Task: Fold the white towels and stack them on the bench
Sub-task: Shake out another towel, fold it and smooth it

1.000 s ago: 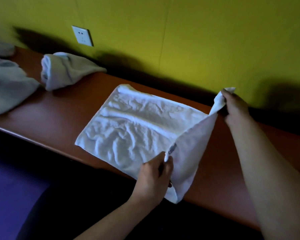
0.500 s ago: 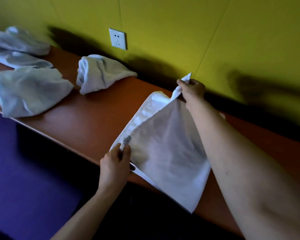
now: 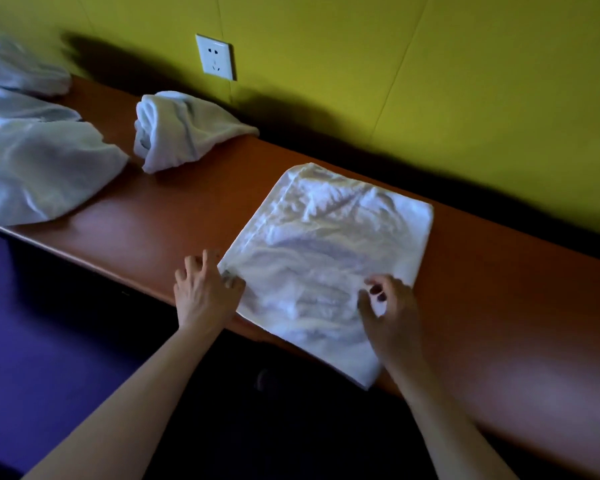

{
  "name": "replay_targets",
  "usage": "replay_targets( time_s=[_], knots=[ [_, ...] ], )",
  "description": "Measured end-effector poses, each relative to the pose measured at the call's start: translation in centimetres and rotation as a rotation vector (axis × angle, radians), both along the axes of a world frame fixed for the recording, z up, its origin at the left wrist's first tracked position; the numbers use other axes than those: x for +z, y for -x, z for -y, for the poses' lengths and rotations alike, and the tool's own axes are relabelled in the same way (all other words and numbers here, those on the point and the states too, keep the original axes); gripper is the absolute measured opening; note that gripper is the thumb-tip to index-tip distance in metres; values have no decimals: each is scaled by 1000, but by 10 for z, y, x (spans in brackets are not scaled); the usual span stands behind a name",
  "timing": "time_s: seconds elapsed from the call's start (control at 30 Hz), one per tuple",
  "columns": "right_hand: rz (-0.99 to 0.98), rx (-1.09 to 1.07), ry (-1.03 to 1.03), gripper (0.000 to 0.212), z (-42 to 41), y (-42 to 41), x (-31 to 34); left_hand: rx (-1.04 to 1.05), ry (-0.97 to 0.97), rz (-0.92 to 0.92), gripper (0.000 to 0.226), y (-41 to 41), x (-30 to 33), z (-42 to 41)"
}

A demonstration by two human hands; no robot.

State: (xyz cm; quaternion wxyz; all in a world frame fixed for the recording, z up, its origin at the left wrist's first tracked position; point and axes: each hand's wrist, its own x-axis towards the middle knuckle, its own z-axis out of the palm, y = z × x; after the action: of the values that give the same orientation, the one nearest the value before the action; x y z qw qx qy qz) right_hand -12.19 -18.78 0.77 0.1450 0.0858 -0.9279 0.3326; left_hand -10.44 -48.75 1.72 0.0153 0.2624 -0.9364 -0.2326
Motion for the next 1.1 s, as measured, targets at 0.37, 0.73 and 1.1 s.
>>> replay_targets(
  time_s=[0.37,0.73,1.1],
  knots=[
    [128,125,-347,54,-107,-90,-20,-309,34,-28,58,-13,-9,-64],
    [205,94,-635,98,-170,-131,-18,-515,196,-165,42,-51,-12,-110],
    [43,64,-352,20,-169,-140,-6,-861,128,-122,67,-69,-15,-76]
  ],
)
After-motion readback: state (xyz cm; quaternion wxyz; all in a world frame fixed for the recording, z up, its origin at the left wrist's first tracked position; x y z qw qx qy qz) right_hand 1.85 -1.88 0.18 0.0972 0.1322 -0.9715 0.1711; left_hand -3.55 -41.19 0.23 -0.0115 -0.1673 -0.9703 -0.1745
